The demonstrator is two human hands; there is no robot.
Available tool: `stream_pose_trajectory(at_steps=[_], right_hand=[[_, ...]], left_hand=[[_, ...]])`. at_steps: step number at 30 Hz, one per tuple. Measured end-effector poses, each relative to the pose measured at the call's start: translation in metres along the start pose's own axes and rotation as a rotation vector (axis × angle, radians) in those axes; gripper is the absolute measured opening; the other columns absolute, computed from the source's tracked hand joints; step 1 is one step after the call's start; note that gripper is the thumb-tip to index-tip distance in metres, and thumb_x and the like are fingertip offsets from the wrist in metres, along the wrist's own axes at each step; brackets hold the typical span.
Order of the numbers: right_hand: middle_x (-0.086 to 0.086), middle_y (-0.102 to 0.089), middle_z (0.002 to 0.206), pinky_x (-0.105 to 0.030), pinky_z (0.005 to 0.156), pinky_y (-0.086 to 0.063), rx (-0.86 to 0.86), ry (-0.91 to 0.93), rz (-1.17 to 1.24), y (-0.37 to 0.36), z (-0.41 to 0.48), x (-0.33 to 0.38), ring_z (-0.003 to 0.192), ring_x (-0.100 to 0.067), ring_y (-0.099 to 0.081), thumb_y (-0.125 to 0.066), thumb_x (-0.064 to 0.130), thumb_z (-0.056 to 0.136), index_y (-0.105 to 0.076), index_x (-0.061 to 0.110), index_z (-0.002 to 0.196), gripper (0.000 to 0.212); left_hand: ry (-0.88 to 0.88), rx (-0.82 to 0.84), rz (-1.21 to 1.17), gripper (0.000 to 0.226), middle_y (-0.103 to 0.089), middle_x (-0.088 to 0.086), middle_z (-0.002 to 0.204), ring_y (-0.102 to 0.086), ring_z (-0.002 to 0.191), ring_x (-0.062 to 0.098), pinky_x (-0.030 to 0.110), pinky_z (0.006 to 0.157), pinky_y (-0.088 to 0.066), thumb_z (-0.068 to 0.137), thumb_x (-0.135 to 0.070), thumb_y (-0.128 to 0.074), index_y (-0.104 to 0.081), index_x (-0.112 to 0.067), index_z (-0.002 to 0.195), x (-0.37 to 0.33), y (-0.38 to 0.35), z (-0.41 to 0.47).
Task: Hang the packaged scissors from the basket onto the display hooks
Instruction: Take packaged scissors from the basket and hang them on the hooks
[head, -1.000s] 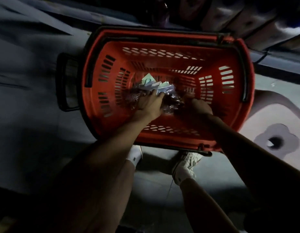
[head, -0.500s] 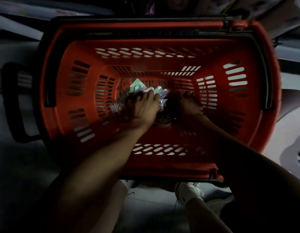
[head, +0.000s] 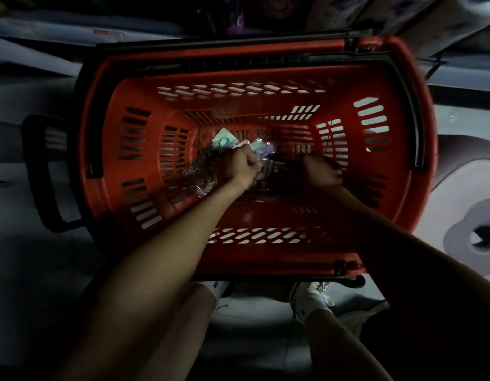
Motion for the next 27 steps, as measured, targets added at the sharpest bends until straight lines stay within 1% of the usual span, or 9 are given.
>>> stream_pose_trajectory(at_steps=[2, 5, 7, 10, 14, 17, 20, 23, 27], right_hand=[[-0.021, -0.052, 0.142, -0.009, 0.073, -0.036, -0.039, -0.078, 0.001, 0.008, -0.01, 0.005, 0.129, -0.031, -0.053, -0.043, 0.011, 0.107, -0.046, 0.002, 0.143, 0.037], [-0.017, -0.05, 0.14, -0.027, 0.087, -0.04, -0.079, 0.022, -0.155, 0.013, -0.006, 0.006, 0.124, -0.03, -0.054, -0.044, 0.012, 0.105, -0.044, 0.009, 0.142, 0.037], [-0.017, -0.045, 0.144, -0.034, 0.094, -0.04, -0.087, 0.008, -0.187, 0.02, -0.002, 0.005, 0.13, -0.032, -0.049, -0.044, 0.008, 0.104, -0.039, 0.007, 0.146, 0.042], [-0.017, -0.044, 0.144, -0.03, 0.096, -0.038, -0.095, -0.003, -0.192, 0.032, 0.001, 0.009, 0.133, -0.033, -0.045, -0.041, 0.0, 0.104, -0.038, 0.002, 0.146, 0.042], [0.002, -0.051, 0.11, -0.003, 0.062, -0.04, -0.085, 0.056, -0.019, 0.033, 0.007, 0.004, 0.115, -0.022, -0.053, -0.032, 0.007, 0.109, -0.042, 0.007, 0.143, 0.035], [-0.013, -0.05, 0.139, -0.012, 0.055, -0.042, -0.118, 0.086, 0.064, 0.035, 0.008, 0.0, 0.113, -0.02, -0.052, -0.033, 0.009, 0.109, -0.038, 0.006, 0.149, 0.04], [-0.009, -0.053, 0.129, -0.015, 0.06, -0.037, -0.093, 0.153, -0.046, 0.036, 0.004, 0.002, 0.101, -0.013, -0.056, -0.038, 0.01, 0.107, -0.043, 0.012, 0.143, 0.036], [-0.009, -0.053, 0.126, -0.019, 0.08, -0.038, -0.066, 0.094, -0.096, 0.042, -0.01, 0.002, 0.103, -0.012, -0.054, -0.046, 0.011, 0.105, -0.048, 0.011, 0.136, 0.032], [-0.011, -0.058, 0.129, -0.032, 0.088, -0.046, -0.119, 0.094, -0.252, 0.054, -0.044, 0.011, 0.113, -0.025, -0.059, -0.057, 0.013, 0.099, -0.049, 0.013, 0.134, 0.036]], left_hand=[[-0.042, -0.009, -0.076, 0.032, -0.067, -0.008, 0.086, -0.067, 0.091, 0.021, 0.046, 0.086, -0.055, 0.082, -0.008, -0.075, -0.053, -0.03, 0.073, 0.002, 0.001, -0.001], [-0.097, 0.027, 0.061, 0.038, -0.069, -0.008, 0.112, -0.065, 0.108, 0.019, 0.04, 0.094, -0.056, 0.08, 0.001, -0.07, -0.066, -0.028, 0.103, 0.004, 0.004, -0.007], [-0.151, 0.007, 0.355, 0.045, -0.061, -0.004, 0.141, -0.058, 0.127, 0.023, 0.039, 0.102, -0.051, 0.081, -0.013, -0.075, -0.067, -0.025, 0.123, 0.007, 0.006, -0.009], [-0.192, -0.014, 0.555, 0.063, -0.045, -0.005, 0.155, -0.047, 0.137, 0.024, 0.042, 0.108, -0.043, 0.077, -0.052, -0.076, -0.063, -0.025, 0.132, 0.002, 0.003, -0.012], [-0.155, -0.119, 0.653, 0.041, -0.052, 0.002, 0.145, -0.053, 0.125, 0.029, 0.042, 0.099, -0.044, 0.084, -0.036, -0.075, -0.066, -0.025, 0.122, -0.015, -0.011, -0.015], [-0.235, -0.205, 0.62, 0.021, -0.064, 0.003, 0.124, -0.06, 0.112, 0.027, 0.041, 0.093, -0.048, 0.088, -0.019, -0.069, -0.069, -0.023, 0.109, -0.022, -0.009, -0.021], [-0.338, -0.19, 0.585, 0.012, -0.072, 0.0, 0.101, -0.064, 0.106, 0.023, 0.038, 0.087, -0.044, 0.092, -0.017, -0.059, -0.07, -0.02, 0.095, -0.03, 0.001, -0.029], [-0.143, -0.078, 0.231, 0.013, -0.068, -0.005, 0.083, -0.066, 0.085, 0.018, 0.037, 0.072, -0.05, 0.091, -0.016, -0.068, -0.061, -0.021, 0.082, -0.032, 0.011, -0.036], [-0.095, 0.046, -0.107, 0.035, -0.06, -0.02, 0.089, -0.066, 0.097, 0.02, 0.052, 0.087, -0.054, 0.093, -0.011, -0.066, -0.045, -0.034, 0.077, -0.039, 0.037, -0.059]])
Point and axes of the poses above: each hand's wrist, its own z-axis towards the middle knuckle, its own y-axis out of the back of the hand, x = y × z, the point moved 2 cm from there along z, towards the middle knuckle
